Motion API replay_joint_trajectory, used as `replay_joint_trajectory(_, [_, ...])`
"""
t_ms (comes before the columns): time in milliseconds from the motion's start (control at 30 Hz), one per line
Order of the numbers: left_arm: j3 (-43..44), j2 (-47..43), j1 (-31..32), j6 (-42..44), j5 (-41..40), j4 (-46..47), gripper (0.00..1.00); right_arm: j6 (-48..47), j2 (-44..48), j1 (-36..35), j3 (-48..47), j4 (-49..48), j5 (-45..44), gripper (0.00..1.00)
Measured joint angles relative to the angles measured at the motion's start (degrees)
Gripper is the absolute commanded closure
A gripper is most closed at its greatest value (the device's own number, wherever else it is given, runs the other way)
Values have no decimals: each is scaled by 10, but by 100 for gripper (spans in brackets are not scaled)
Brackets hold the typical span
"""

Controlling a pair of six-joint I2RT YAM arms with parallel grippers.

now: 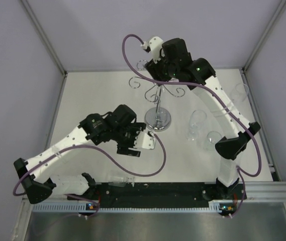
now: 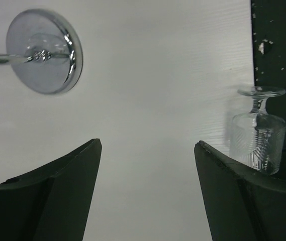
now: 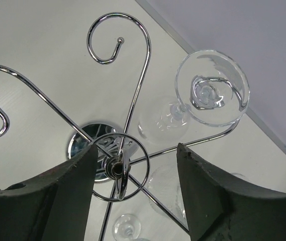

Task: Place the wine glass upside down on the wine glass rack
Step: Adjust the wine rack at the center of the board, then pick up the wine glass at the center of the board.

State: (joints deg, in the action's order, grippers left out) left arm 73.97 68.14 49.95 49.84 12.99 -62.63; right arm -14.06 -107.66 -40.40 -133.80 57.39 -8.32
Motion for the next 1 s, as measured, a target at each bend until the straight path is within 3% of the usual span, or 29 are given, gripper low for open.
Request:
replay_joint_trajectory(300, [-21,75,110,2,26,-35,17,-9,35,-1,26,-5,0,27])
replay_joint_trajectory(433, [-29,99,139,-1,26,-69,6,-13,60,-3,37,-5,0,26])
replay_joint_trajectory(1000, [-163,62,146,-75,-7,-126,2,-35,131,-4,78,-8,20,21])
